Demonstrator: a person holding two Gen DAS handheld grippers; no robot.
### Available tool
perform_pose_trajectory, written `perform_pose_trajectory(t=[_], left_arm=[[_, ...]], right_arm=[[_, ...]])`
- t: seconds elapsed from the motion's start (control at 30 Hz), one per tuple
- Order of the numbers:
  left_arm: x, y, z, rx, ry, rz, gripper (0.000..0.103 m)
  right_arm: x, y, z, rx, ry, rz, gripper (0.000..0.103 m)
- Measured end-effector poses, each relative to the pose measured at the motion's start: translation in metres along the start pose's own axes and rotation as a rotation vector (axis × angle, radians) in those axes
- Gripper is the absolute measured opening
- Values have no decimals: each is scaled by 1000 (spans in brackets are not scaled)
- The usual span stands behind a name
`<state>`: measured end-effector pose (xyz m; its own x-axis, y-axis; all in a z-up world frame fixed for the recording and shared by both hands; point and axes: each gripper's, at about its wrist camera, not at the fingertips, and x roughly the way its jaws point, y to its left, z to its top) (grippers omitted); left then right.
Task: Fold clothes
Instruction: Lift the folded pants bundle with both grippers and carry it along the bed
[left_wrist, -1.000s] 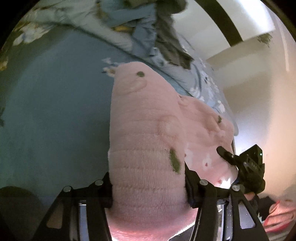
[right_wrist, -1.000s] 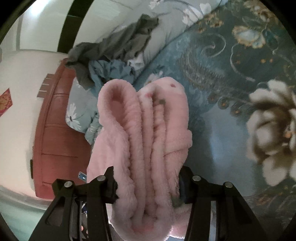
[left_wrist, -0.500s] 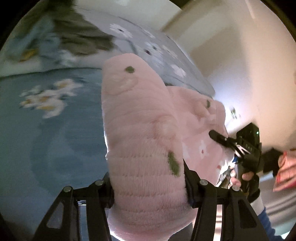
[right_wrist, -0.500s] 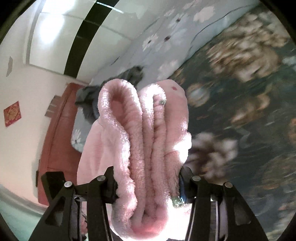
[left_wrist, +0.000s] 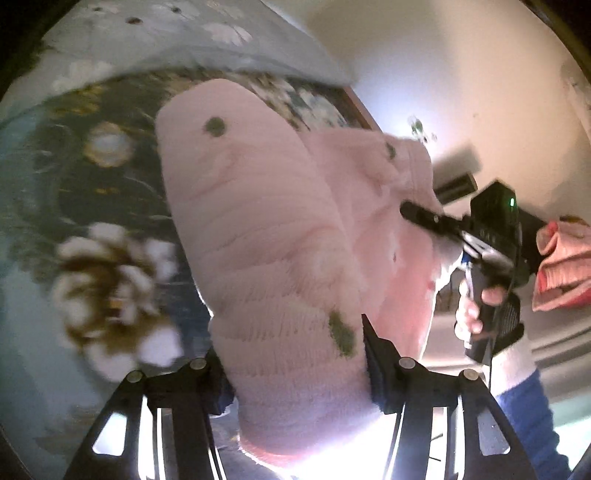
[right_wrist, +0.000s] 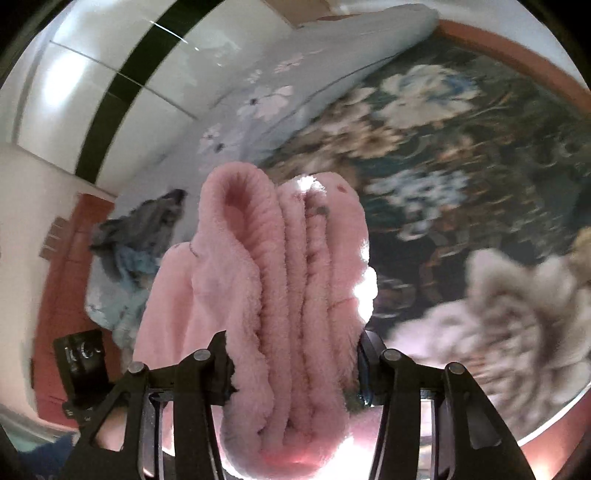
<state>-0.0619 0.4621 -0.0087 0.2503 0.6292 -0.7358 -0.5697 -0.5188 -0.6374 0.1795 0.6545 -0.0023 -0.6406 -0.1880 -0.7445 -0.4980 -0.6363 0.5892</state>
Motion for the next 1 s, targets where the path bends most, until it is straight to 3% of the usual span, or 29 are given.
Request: perform_pose_trajectory(t=[0.2,0.4,0.53,0.77,1.0], left_arm=[[57,-31,2,-24,78,-15,58],[87,-46,1,-47,62,22,59],[93,-56,7,-65,21,21,59],[124,-42,-2,-119,125,88,62],[116,-33,-5,-160,153,77,66]], right_arm=[[-14,-32,19,-75,48,-129,51],[-7,-47,29,-147,88,-215,51],[-10,-47,37,-208,68,-270,51],[22,-55,36,-244,195,-348,53],[11,-61,38,-236,185,-408,60]])
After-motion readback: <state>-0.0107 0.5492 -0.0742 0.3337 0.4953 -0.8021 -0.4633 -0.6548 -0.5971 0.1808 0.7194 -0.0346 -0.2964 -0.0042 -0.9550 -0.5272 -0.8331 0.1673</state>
